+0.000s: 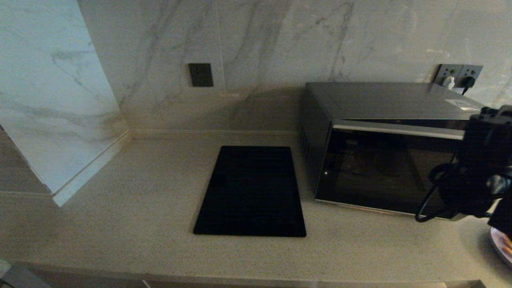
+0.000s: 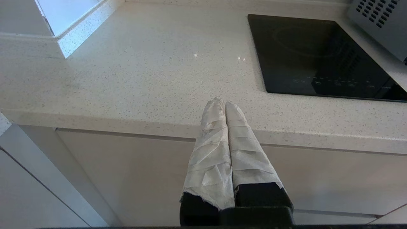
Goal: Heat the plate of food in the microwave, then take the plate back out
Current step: Open the microwave oven
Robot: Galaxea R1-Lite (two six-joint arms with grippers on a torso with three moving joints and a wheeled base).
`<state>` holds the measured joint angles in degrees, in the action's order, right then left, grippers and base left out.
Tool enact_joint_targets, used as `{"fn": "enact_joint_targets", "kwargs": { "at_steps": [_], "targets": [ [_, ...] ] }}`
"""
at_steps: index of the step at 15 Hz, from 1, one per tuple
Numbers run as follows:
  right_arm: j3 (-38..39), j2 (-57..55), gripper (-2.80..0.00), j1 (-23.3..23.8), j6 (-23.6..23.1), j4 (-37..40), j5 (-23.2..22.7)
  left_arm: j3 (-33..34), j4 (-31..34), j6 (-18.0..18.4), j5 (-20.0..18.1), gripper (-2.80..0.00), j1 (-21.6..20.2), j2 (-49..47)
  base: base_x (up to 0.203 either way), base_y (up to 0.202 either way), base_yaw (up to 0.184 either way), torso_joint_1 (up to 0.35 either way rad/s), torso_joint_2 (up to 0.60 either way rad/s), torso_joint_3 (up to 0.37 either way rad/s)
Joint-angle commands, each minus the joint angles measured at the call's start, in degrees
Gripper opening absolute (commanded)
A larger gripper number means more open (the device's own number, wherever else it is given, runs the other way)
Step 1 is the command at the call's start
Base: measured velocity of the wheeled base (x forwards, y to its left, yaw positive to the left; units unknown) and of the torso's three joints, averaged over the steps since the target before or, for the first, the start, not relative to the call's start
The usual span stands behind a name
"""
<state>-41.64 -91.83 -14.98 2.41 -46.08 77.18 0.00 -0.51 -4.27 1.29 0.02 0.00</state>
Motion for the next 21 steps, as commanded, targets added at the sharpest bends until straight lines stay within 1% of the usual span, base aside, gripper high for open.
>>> {"fn": "enact_joint_targets", "kwargs": {
  "at_steps": [1,2,3,5,6,9,10,12,13,14,15,17,18,19,21],
  "targets": [
    [-6.60,10.93,-2.80,-0.10,-10.21,0.19,-0.39,0.00,-0.02,-0.04,0.03,-2.80,-0.02,0.00,0.000,0.000,0.000,0.000,0.00,0.000],
    [-10.24,12.37,-2.80,0.01,-15.36,0.36,-0.84,0.00,-0.02,-0.04,0.03,-2.80,-0.02,0.00,0.000,0.000,0.000,0.000,0.00,0.000],
    [-13.59,12.94,-2.80,0.07,-19.09,0.76,-1.08,0.00,-0.02,-0.04,0.03,-2.80,-0.02,-0.01,0.000,0.000,0.000,0.000,0.00,0.000],
    [-20.73,12.66,-2.80,0.11,-22.89,2.51,-2.26,0.00,-0.02,-0.04,0.03,-2.80,-0.02,-0.02,0.000,0.000,0.000,0.000,0.00,0.000],
    [-23.54,12.50,-2.80,0.12,-23.87,5.69,-3.88,0.00,-0.02,-0.04,0.03,-2.80,-0.02,-0.09,0.000,0.000,0.000,0.000,0.00,0.000],
    [-32.11,12.20,-2.80,0.13,-24.51,22.87,-6.16,0.00,-0.02,-0.04,0.03,-2.80,-0.02,-0.02,0.000,0.000,0.000,0.000,0.00,0.000],
    [-34.47,11.62,-2.80,0.13,-24.49,26.84,-7.92,0.00,-0.02,-0.04,0.03,-2.80,-0.02,-0.06,0.000,0.000,0.000,0.000,0.00,0.000],
    [-36.24,10.86,-2.80,0.60,-24.28,32.36,-11.04,0.00,-0.02,-0.04,0.03,-2.80,-0.02,-0.01,0.000,0.000,0.000,0.000,0.00,0.000],
    [-36.44,10.81,-2.80,2.63,-23.59,35.36,-14.12,0.00,-0.02,-0.04,0.03,-2.80,-0.02,-0.02,0.000,0.000,0.000,0.000,0.00,0.000],
    [-37.03,10.82,-2.80,4.63,-22.37,39.76,-17.71,0.00,-0.02,-0.04,0.03,-2.80,-0.02,-0.09,0.000,0.000,0.000,0.000,0.00,0.000],
    [-38.57,10.86,-2.80,6.57,-20.42,46.16,-21.49,0.00,-0.02,-0.04,0.03,-2.80,-0.02,-0.01,0.000,0.000,0.000,0.000,0.00,0.000],
    [-45.00,10.75,-2.80,10.35,-14.33,62.69,-32.54,0.00,-0.02,-0.04,0.03,-2.80,-0.02,-0.01,0.000,0.000,0.000,0.000,0.00,0.000],
    [-49.93,10.09,-2.80,11.98,-10.41,70.75,-38.05,0.00,-0.02,-0.04,0.03,-2.80,-0.02,-0.06,0.000,0.000,0.000,0.000,0.00,0.000],
    [-55.47,8.75,-2.80,13.42,-5.34,78.75,-43.94,0.00,-0.02,-0.04,0.03,-2.80,-0.02,-0.04,0.000,0.000,0.000,0.000,0.00,0.000],
    [-62.28,4.85,-2.80,15.30,4.59,88.52,-52.60,0.00,-0.02,-0.04,0.03,-2.80,-0.02,-0.09,0.000,0.000,0.000,0.000,0.00,0.000]
  ]
}}
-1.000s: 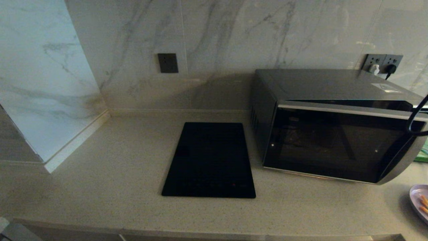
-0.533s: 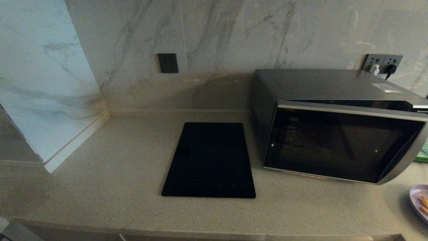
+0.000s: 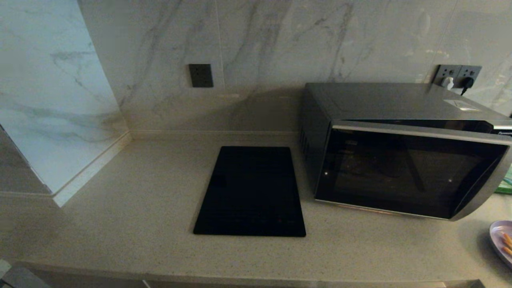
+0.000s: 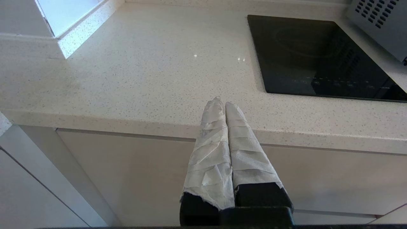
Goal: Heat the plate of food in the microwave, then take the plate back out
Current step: Open the microwave oven
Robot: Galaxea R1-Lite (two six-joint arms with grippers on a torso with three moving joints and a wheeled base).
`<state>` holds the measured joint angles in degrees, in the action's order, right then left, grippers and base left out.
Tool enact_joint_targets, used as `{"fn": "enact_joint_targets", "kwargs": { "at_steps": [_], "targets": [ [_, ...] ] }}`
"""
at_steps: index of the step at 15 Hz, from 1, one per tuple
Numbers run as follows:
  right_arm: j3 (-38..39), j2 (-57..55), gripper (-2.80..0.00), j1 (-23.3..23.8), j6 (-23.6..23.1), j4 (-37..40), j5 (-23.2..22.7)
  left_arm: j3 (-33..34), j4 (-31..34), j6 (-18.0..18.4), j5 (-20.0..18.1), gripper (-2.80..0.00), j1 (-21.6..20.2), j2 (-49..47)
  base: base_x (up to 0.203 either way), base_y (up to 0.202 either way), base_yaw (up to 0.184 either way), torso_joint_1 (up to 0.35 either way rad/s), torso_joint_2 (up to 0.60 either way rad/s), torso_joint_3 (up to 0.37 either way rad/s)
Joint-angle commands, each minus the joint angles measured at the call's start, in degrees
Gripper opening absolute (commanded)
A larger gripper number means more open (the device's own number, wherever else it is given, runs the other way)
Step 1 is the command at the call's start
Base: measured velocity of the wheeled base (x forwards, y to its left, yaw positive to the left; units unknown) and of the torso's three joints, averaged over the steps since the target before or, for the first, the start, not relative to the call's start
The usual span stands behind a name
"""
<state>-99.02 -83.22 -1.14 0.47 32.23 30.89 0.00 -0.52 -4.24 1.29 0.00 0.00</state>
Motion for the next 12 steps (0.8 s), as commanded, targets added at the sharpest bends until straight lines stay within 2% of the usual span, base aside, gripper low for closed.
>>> {"fn": "enact_joint_targets", "kwargs": {
  "at_steps": [1,4,7,9,12],
  "targets": [
    [-5.67,-5.34,-2.80,2.16,9.12,12.13,-8.19,0.00,-0.01,-0.06,0.03,-2.80,0.00,-0.08,0.000,0.000,0.000,0.000,0.00,0.000],
    [-6.25,-6.57,-2.80,4.81,8.72,12.46,-8.44,0.00,-0.01,-0.06,0.03,-2.80,0.00,-0.08,0.000,0.000,0.000,0.000,0.00,0.000],
    [-8.07,-10.29,-2.80,6.94,10.45,12.39,-8.96,0.00,-0.01,-0.06,0.03,-2.80,0.00,-0.06,0.000,0.000,0.000,0.000,0.00,0.000],
    [-9.29,-12.33,-2.80,9.34,12.48,12.30,-9.91,0.00,-0.01,-0.06,0.03,-2.80,0.00,-0.09,0.000,0.000,0.000,0.000,0.00,0.000],
    [-10.97,-15.50,-2.80,12.81,12.89,12.15,-12.61,0.00,-0.01,-0.06,0.03,-2.80,0.00,0.00,0.000,0.000,0.000,0.000,0.00,0.000]
  ]
}}
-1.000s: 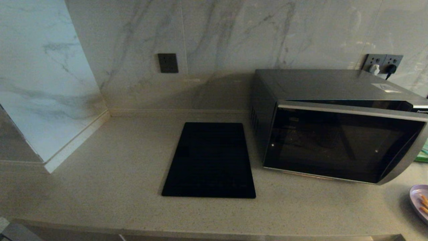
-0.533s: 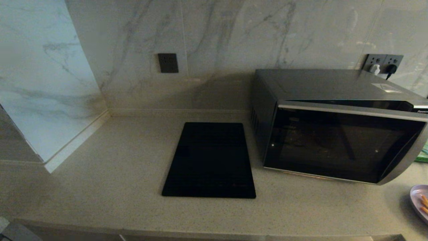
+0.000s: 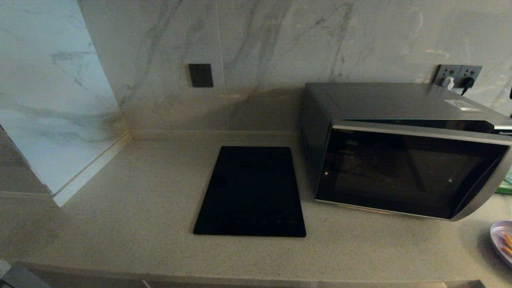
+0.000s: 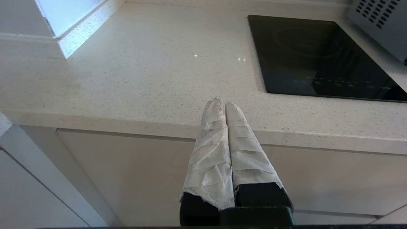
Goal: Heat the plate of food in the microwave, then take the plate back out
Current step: Open the microwave oven
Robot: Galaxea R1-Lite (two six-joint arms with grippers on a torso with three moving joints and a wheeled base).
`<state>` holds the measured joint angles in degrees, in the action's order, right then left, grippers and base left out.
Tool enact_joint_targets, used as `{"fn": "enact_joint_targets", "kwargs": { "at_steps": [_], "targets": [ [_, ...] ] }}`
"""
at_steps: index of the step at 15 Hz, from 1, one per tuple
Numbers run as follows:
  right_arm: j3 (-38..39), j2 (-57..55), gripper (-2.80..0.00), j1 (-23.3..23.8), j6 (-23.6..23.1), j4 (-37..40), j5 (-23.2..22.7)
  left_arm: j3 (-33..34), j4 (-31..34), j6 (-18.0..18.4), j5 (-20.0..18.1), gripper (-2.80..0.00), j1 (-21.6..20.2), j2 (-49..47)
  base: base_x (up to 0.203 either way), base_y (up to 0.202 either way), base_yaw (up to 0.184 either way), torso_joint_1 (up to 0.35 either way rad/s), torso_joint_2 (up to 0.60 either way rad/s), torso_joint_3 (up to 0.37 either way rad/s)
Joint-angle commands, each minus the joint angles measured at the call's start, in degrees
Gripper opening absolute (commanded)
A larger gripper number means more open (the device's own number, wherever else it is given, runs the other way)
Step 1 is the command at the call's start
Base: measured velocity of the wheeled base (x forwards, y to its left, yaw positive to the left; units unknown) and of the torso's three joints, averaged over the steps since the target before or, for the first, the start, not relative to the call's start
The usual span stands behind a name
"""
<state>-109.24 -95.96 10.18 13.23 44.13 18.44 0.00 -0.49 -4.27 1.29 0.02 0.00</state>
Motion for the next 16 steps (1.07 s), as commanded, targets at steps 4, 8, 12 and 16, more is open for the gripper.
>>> {"fn": "enact_joint_targets", "kwargs": {
  "at_steps": [4,8,12,16],
  "targets": [
    [-3.43,-7.40,-2.80,2.45,0.97,-0.02,-0.39,0.00,-0.04,-0.04,0.03,-2.80,-0.02,0.00,0.000,0.000,0.000,0.000,0.00,0.000],
    [-3.70,-10.06,-2.80,2.79,1.54,-1.54,-2.35,0.00,-0.04,-0.04,0.03,-2.80,-0.02,0.00,0.000,0.000,0.000,0.000,0.00,0.000],
    [-3.70,-11.63,-2.80,4.00,2.33,-1.59,-2.66,0.00,-0.04,-0.04,0.03,-2.80,-0.02,-0.06,0.000,0.000,0.000,0.000,0.00,0.000],
    [-3.70,-12.66,-2.80,4.95,2.42,-1.54,-3.81,0.00,-0.04,-0.04,0.03,-2.80,-0.02,0.00,0.000,0.000,0.000,0.000,0.00,0.000]
  ]
}}
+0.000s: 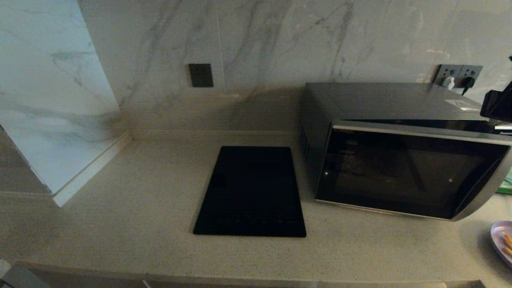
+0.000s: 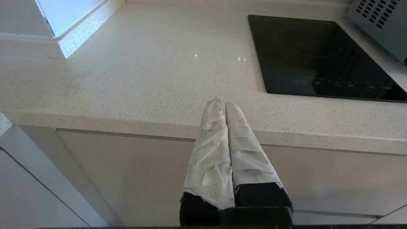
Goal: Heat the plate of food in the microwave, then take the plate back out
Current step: Open the microwave oven
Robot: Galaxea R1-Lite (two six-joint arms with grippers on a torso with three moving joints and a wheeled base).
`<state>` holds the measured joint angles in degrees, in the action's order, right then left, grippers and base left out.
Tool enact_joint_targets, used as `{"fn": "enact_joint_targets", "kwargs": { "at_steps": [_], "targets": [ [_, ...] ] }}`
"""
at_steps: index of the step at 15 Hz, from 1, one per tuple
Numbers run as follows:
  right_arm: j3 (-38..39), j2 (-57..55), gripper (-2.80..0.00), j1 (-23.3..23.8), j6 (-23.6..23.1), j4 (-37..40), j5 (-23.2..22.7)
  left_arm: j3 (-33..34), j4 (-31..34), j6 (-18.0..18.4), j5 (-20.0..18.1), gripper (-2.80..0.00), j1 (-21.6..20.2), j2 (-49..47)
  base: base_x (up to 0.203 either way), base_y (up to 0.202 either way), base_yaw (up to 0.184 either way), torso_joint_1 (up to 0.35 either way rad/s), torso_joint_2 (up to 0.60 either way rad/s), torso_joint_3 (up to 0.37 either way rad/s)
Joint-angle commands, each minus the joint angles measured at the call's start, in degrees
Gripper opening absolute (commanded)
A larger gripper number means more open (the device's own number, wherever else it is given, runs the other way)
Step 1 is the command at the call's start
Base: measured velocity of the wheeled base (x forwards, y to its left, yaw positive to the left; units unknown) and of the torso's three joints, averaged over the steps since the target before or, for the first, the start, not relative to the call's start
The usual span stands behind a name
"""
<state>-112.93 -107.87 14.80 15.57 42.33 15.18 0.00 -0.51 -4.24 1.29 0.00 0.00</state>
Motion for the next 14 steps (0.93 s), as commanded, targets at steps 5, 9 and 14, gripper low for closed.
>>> {"fn": "enact_joint_targets", "kwargs": {
  "at_steps": [5,9,14],
  "targets": [
    [-0.09,-2.85,-2.80,1.53,1.10,0.13,-2.65,0.00,-0.02,-0.06,0.03,-2.80,0.00,-0.09,0.000,0.000,0.000,0.000,0.00,0.000],
    [-0.01,-3.21,-2.80,2.17,1.13,0.23,-4.59,0.00,-0.02,-0.06,0.03,-2.80,0.00,-0.05,0.000,0.000,0.000,0.000,0.00,0.000],
    [0.68,-0.33,-2.80,2.19,1.14,0.85,-6.28,0.00,-0.02,-0.06,0.03,-2.80,0.00,-0.09,0.000,0.000,0.000,0.000,0.00,0.000]
  ]
}}
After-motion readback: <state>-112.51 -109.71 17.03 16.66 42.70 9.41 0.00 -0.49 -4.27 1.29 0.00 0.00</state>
